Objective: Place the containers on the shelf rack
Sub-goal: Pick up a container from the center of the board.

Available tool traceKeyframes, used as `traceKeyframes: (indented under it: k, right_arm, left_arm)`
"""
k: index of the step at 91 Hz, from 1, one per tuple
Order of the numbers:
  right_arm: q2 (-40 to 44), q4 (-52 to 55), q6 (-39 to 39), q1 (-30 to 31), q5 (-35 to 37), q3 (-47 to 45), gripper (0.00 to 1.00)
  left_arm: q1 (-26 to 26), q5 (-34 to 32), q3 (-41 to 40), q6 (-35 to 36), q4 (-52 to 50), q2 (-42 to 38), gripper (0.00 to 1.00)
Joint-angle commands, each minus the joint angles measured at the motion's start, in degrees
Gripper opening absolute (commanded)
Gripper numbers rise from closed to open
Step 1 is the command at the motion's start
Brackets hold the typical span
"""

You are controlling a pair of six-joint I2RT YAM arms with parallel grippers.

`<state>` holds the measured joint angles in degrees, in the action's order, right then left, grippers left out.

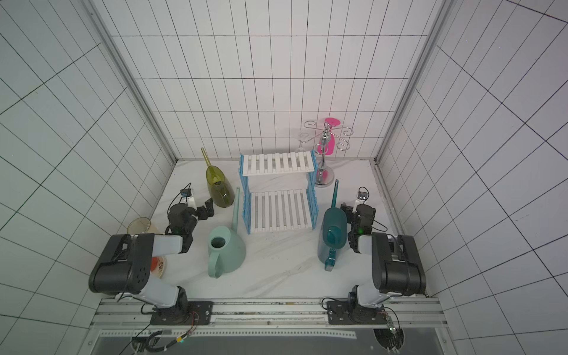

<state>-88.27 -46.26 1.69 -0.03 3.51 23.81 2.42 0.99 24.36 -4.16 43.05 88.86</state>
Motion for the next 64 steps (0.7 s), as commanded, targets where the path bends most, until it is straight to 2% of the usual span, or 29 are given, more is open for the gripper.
traceKeyframes:
  k: [1, 50, 59, 64]
  right_arm:
    - [0.2, 0.38, -0.02, -0.69, -0.78, 1.06, 0.99]
    - [0.29, 0.43, 0.06, -0.88, -1.22, 0.98, 0.99]
    - [1.91, 1.85, 0.97, -0.93, 1.35, 1.29, 0.99]
    - [5.13, 6.73, 1.43, -0.93, 2.58, 2.55, 0.99]
  left_arm:
    - [0.07, -0.73, 0.91, -0.23, 1.29, 0.08, 0.98]
    - [0.07, -1.73, 1.11, -0.68, 1.09, 0.04, 0.98]
    - [-0.03, -4.46, 2.22, -1.26, -1.1, -2.0, 0.99]
    - [-0.16, -5.59, 3.95, -1.52, -6.71, -5.63, 0.98]
